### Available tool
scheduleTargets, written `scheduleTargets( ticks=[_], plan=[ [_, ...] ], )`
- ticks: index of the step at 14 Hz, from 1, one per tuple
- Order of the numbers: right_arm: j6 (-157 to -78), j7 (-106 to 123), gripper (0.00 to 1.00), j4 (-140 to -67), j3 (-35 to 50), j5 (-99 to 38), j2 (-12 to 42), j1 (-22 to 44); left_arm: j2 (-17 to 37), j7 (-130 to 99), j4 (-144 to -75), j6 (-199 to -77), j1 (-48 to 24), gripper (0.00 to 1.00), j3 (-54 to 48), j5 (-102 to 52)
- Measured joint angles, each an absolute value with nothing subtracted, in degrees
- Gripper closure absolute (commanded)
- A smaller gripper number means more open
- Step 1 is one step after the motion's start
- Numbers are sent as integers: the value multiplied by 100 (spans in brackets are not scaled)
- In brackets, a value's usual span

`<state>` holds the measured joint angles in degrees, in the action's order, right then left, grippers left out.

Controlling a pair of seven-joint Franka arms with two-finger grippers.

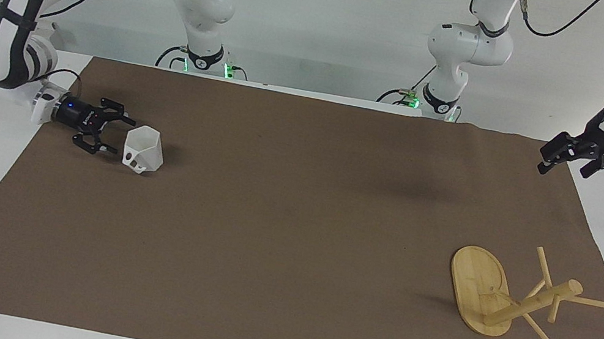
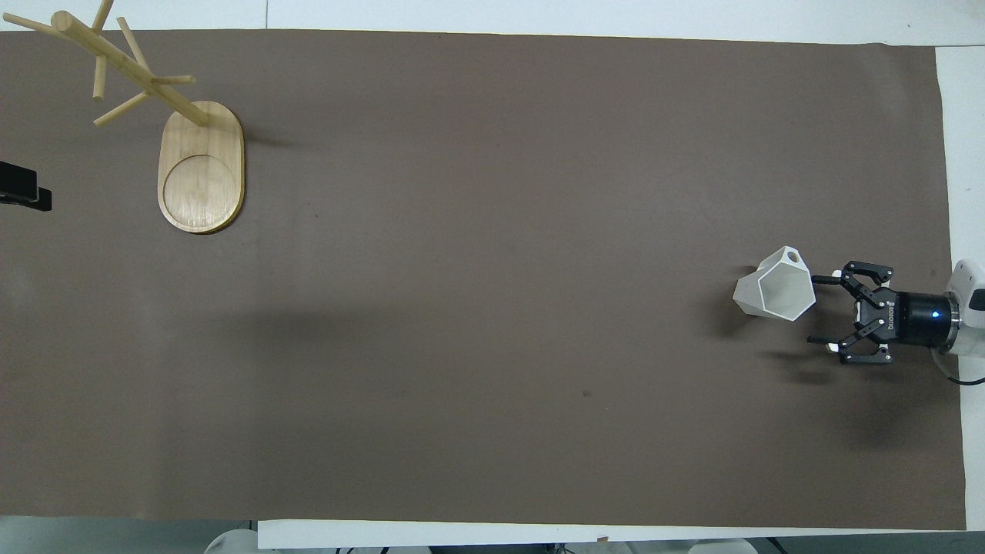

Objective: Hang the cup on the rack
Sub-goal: 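Move the right gripper toward the white hexagonal cup, then close the right gripper on the white cup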

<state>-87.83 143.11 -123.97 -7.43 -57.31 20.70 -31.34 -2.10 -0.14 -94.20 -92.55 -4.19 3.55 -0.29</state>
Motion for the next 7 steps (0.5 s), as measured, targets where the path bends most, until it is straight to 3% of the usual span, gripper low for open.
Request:
scheduleTargets(
  ticks=[7],
  plan=[
    [-9025, 14340, 0, -12551, -739, -6110, 2033, -2775, -211, -14, -9420, -9255, -471, 0, 317, -29]
  ],
)
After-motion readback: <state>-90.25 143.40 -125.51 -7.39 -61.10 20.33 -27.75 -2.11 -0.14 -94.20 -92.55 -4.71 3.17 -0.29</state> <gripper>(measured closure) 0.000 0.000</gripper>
